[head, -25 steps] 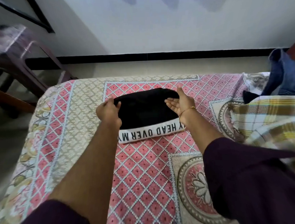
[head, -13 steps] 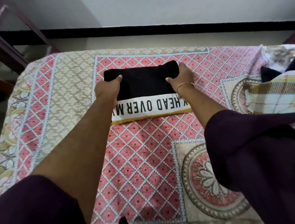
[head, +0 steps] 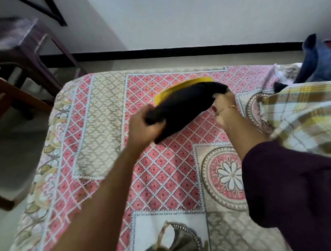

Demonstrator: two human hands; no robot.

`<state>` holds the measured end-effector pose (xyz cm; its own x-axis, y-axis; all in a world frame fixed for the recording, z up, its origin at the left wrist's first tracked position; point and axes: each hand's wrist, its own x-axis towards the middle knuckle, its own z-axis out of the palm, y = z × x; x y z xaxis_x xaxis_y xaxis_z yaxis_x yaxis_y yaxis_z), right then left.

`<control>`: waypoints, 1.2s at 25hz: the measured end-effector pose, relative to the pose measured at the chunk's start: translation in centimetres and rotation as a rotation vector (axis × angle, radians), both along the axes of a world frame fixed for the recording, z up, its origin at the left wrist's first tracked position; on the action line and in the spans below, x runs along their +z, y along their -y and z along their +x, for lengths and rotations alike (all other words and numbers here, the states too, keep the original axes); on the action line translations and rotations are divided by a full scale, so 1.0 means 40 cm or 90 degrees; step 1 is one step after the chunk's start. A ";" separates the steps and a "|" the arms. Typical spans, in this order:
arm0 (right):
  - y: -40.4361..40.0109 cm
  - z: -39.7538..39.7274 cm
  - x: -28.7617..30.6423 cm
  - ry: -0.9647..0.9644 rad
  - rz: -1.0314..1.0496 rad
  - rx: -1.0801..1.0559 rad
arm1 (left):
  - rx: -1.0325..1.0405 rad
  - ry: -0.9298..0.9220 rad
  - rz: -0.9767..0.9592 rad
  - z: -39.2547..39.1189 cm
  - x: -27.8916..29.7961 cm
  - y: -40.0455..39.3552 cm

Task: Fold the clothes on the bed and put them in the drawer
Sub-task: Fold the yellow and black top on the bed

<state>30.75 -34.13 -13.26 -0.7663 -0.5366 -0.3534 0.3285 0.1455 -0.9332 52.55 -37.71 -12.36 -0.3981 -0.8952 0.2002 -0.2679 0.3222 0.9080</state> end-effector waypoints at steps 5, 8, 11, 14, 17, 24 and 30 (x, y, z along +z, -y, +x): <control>-0.331 0.103 -0.105 0.151 0.177 -0.024 | -0.320 0.333 -0.364 -0.034 -0.100 -0.363; -0.468 0.167 -0.149 0.335 0.140 -0.011 | -0.331 0.400 -0.333 -0.046 -0.144 -0.454; -0.545 0.191 -0.130 0.408 0.105 0.068 | -0.319 0.423 -0.328 -0.075 -0.114 -0.508; -0.632 0.189 -0.099 0.402 0.088 0.065 | -0.396 0.364 -0.273 -0.119 -0.094 -0.586; -0.730 0.137 -0.099 0.375 0.153 0.000 | -0.551 0.285 -0.106 -0.143 -0.079 -0.666; -0.782 0.153 -0.147 -0.216 0.343 0.095 | -0.309 0.357 -0.279 -0.245 -0.115 -0.461; -0.827 0.219 -0.180 -0.204 0.363 -0.138 | -0.443 0.714 -0.273 -0.360 -0.159 -0.353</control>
